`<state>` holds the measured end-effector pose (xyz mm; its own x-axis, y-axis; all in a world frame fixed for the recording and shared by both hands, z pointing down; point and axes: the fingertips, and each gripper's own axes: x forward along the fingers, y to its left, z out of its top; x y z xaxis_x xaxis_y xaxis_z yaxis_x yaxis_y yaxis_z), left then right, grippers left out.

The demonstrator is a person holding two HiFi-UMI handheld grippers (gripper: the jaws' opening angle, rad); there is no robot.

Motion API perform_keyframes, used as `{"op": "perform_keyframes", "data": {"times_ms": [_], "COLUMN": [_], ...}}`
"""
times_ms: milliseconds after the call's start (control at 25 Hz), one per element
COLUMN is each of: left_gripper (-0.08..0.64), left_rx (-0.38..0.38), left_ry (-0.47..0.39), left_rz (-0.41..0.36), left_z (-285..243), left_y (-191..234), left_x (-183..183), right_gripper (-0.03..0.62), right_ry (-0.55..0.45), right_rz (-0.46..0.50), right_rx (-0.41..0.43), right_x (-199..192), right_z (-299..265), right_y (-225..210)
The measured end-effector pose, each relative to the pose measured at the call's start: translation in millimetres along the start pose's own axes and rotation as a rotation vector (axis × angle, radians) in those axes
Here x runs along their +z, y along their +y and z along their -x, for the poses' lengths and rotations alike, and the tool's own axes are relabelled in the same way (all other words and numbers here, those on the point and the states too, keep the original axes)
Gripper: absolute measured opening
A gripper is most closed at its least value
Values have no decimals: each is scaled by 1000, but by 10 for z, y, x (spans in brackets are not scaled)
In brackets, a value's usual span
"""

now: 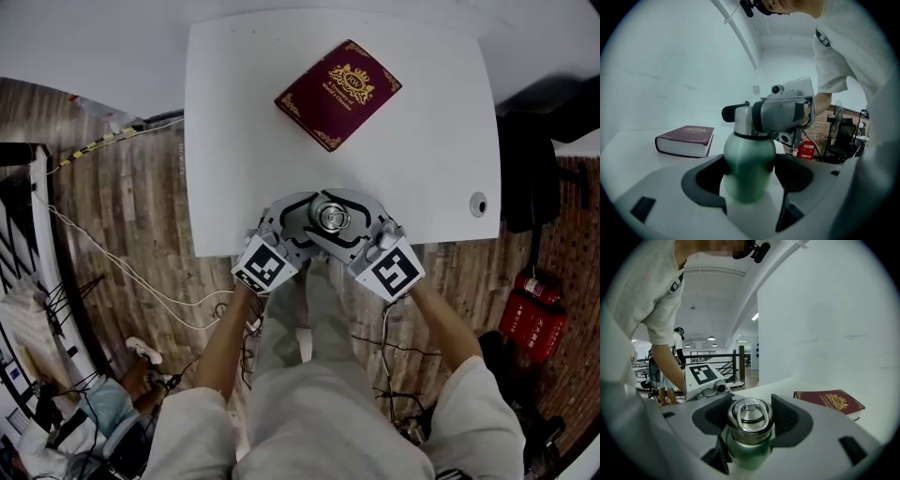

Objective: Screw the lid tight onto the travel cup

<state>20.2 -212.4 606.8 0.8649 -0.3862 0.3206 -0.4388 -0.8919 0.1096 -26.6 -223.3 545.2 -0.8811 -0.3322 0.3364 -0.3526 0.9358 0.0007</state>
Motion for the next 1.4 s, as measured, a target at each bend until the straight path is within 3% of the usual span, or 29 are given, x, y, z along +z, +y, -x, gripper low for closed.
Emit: {"op": "perform_keyframes", "data": {"times_ms": [480, 880, 1120, 1400], "left_gripper": [334, 334, 334, 334], "left_rx": [12, 17, 12, 11], "left_ry": [3, 1, 4, 4], "left_rz": [-11, -14, -17, -15], "left_z": [-9, 1, -8, -9], "left_y": [-7, -1, -7, -2], "left_x": [-26, -16, -21, -26], "right_gripper": [256, 255, 258, 296], "right_ry": [-48, -67, -99, -112], "right_rz": [-46, -74, -80, -103], "right_rx": [-228, -356, -319, -153], "right_x": [-9, 15, 34, 80], "right_z": [16, 18, 24, 28], "right_y": [-84, -145, -132, -64]}}
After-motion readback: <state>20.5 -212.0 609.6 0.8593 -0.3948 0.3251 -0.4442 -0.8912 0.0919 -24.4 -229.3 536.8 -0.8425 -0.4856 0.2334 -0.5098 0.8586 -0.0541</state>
